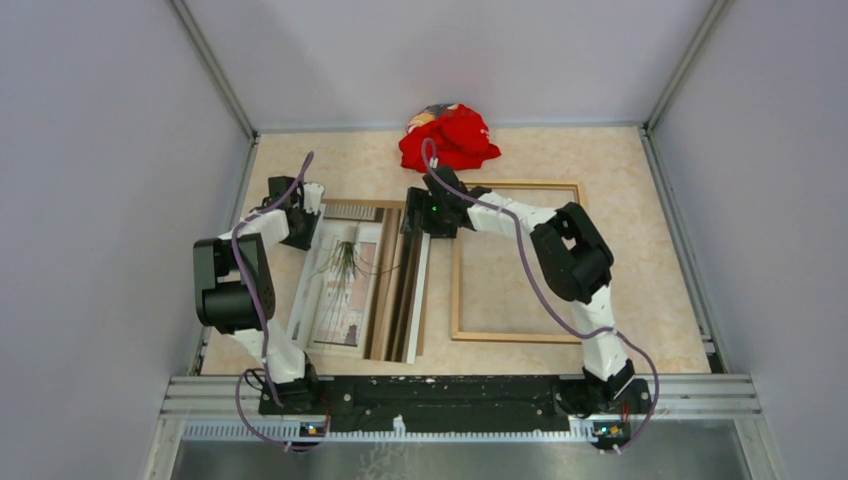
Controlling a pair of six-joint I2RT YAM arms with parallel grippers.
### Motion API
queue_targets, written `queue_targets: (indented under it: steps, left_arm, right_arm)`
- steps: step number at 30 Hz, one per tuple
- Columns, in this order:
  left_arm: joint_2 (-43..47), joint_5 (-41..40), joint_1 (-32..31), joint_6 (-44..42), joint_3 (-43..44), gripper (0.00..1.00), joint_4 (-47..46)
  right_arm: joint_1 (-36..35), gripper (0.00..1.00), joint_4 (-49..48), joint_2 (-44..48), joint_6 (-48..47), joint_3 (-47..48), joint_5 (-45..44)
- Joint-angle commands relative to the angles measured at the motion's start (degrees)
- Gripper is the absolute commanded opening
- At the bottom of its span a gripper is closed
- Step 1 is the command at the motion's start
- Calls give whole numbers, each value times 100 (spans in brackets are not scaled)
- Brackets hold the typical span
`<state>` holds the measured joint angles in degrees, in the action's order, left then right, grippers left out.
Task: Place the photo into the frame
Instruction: Pick up the photo at the center of the board.
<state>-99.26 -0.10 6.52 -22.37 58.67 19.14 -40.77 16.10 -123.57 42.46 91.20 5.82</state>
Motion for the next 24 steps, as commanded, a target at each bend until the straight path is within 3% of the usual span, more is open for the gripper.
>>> queue_targets:
  steps: [1, 24]
  left_arm:
    - [-275, 62, -54, 111, -120, 37, -19]
    - [-270, 62, -48, 85, -131, 37, -49]
  right_arm:
    - [-275, 85, 198, 90, -246, 406, -11]
    - [-343, 85, 1140, -173, -825, 1100, -747]
